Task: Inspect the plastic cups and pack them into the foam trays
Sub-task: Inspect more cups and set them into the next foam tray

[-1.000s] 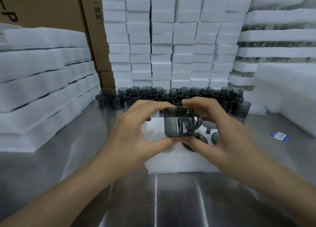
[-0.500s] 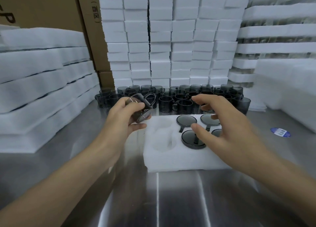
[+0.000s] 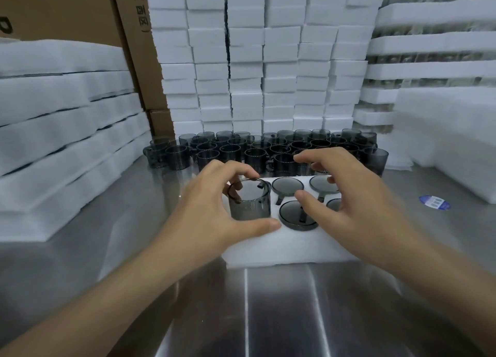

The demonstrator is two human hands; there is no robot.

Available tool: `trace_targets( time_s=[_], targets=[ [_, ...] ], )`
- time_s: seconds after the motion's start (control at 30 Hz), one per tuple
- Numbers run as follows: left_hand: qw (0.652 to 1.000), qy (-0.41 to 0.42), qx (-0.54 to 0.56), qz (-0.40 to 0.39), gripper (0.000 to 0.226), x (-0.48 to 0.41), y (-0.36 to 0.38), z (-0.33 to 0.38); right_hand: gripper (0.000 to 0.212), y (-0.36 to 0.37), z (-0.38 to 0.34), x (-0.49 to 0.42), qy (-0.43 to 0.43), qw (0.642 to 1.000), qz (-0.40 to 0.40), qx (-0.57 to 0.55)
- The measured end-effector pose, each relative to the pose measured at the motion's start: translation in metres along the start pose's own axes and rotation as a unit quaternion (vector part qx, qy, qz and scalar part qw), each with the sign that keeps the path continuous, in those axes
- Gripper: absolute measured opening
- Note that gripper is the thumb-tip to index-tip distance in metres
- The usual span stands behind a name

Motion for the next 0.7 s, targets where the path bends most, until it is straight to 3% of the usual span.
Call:
trace_targets(
  time_s=[0.17,0.37,0.53,0.7],
  targets=[
    [1.0,-0.006,-0.002,-0.018,0.072,0.002,0.003,-0.002,0.044,0.0,-0.001,0.0,-0.002,1.0,0.001,0.005],
    [0.999,-0.005,0.036,-0.017,0.049,0.001,0.001,-0.003,0.042,-0.007,0.007,-0.005,0.01,1.0,0.009,0.0],
    [0.997,-0.02,0.047,-0.052,0.056,0.001,0.005,-0.009,0.039,-0.02,0.043,-0.018,0.093,0.996,0.017,0.004],
    [0.995,-0.035,0.039,-0.089,0.065,0.001,0.009,-0.018,0.043,-0.01,0.078,-0.018,0.205,0.977,-0.044,-0.035]
  ],
)
Point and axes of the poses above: each hand's wrist, its own x-axis away from the middle knuckle, its own y-axis out of the palm, z = x × y, the point moved 10 cm from there along -x, towards the middle knuckle, and after that the axes turned 13 degrees about y, right-handed, at the moved point
